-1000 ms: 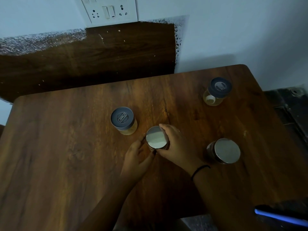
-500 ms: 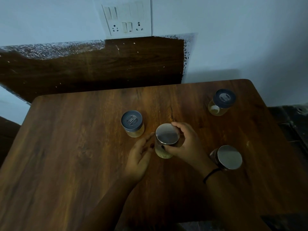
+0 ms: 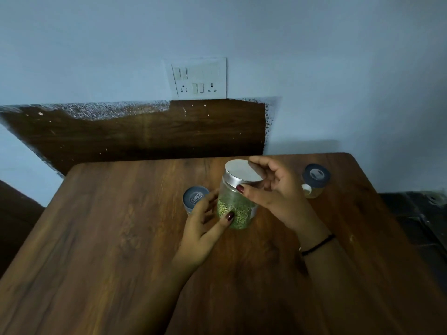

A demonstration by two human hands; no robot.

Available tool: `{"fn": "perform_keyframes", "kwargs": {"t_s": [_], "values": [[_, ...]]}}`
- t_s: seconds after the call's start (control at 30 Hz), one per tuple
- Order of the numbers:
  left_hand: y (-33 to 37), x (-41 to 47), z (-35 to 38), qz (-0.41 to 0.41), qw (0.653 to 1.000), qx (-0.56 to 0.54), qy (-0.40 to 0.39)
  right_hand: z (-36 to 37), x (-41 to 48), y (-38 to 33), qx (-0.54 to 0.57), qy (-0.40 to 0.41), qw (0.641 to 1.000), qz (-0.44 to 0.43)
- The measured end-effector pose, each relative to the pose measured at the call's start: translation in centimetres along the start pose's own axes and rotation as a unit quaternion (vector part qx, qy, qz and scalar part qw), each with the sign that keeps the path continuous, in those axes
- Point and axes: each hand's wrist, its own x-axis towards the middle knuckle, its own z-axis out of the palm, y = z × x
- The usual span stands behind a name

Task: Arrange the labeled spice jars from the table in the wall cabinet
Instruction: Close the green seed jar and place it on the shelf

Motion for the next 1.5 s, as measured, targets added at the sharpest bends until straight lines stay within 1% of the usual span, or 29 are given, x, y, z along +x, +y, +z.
{"fn": "perform_keyframes", "kwargs": {"t_s": [0.23,0.37,0.43,0.53,0.7,0.83,0.93,1.07,1.2,1.37,1.5], "values": [[5.6,0.7,-0.9,0.099,0.993,-0.054,0.018,1.3,1.3,-5.1,0.063,0.006,0.997,-0.035],[7.5,1.3,-1.7,0.141,0.985,-0.066,0.07,2.2,1.9,-8.1,0.069,0.013,0.995,-0.072],[8.6,1.9,-2.3,0.159,0.981,-0.067,0.084,2.4,2.2,-9.6,0.081,0.01,0.993,-0.083],[10.5,3.0,-3.3,0.188,0.976,-0.061,0.098,2.6,2.9,-11.8,0.093,-0.006,0.99,-0.101],[12.9,4.0,-4.4,0.207,0.97,-0.08,0.1,2.3,3.3,-13.7,0.101,-0.04,0.987,-0.118],[13.6,4.5,-5.2,0.216,0.967,-0.09,0.098,2.7,3.2,-13.7,0.091,-0.052,0.987,-0.126],[14.4,4.8,-5.6,0.214,0.966,-0.096,0.107,3.1,2.9,-13.4,0.114,-0.048,0.985,-0.123],[15.1,5.4,-6.2,0.195,0.968,-0.143,0.067,3.1,2.9,-12.9,0.144,-0.058,0.981,-0.115],[15.4,5.9,-6.8,0.157,0.97,-0.183,0.018,3.1,3.1,-12.8,0.136,-0.088,0.98,-0.117],[15.6,6.6,-7.1,0.131,0.974,-0.182,-0.01,3.3,3.5,-13.1,0.086,-0.115,0.98,-0.138],[15.8,7.1,-7.2,0.136,0.974,-0.181,-0.021,3.1,3.6,-13.4,0.078,-0.126,0.98,-0.134]]}}
